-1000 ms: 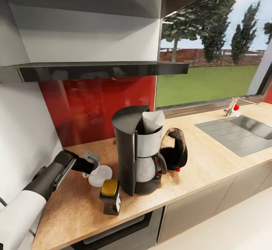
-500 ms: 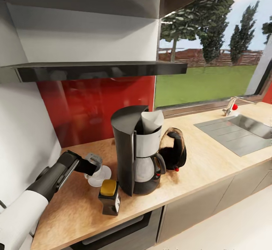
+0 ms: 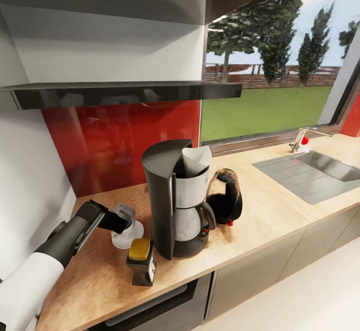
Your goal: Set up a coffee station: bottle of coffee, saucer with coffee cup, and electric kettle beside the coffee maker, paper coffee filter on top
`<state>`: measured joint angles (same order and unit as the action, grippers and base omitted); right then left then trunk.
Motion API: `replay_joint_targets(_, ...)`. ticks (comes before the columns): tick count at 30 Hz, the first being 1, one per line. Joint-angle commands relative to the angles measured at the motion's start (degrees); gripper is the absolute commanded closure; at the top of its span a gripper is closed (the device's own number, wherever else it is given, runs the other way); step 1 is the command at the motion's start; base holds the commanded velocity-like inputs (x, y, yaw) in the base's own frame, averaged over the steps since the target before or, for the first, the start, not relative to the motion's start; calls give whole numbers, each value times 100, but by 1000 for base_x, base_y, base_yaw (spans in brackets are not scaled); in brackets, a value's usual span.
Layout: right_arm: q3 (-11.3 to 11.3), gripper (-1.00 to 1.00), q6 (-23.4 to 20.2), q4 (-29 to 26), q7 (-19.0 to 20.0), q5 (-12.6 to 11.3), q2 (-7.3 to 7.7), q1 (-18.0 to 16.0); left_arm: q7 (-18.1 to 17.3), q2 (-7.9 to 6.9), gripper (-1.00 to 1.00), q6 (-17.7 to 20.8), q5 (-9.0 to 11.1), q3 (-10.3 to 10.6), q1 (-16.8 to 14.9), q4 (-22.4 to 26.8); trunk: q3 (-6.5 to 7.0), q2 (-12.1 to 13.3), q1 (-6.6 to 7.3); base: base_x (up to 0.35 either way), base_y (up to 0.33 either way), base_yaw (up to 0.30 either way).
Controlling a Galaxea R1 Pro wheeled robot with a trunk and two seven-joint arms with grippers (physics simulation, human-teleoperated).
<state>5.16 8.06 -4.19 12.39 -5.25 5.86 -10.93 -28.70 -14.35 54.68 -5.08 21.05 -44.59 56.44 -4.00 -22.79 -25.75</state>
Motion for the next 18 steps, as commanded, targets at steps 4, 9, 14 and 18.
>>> replay_joint_targets(4,47,-100,20,6,18,-55,3,-6,-39,-14,100,8,-55,18,-8,-8,-13,-13,-4,0,0,0)
replay_joint_targets(9,53,-100,20,6,18,-55,3,-6,-33,-52,100,8,-93,21,-6,-18,-13,-13,-4,0,0,0)
replay_joint_targets(14,53,-100,20,6,18,-55,3,-6,-33,-38,100,8,-312,20,-6,-24,-13,-13,-4,0,0,0)
replay_joint_targets(18,55,-100,20,6,18,-55,3,-6,-38,-14,100,8,-413,8,-6,-27,-13,-13,-4,0,0,0)
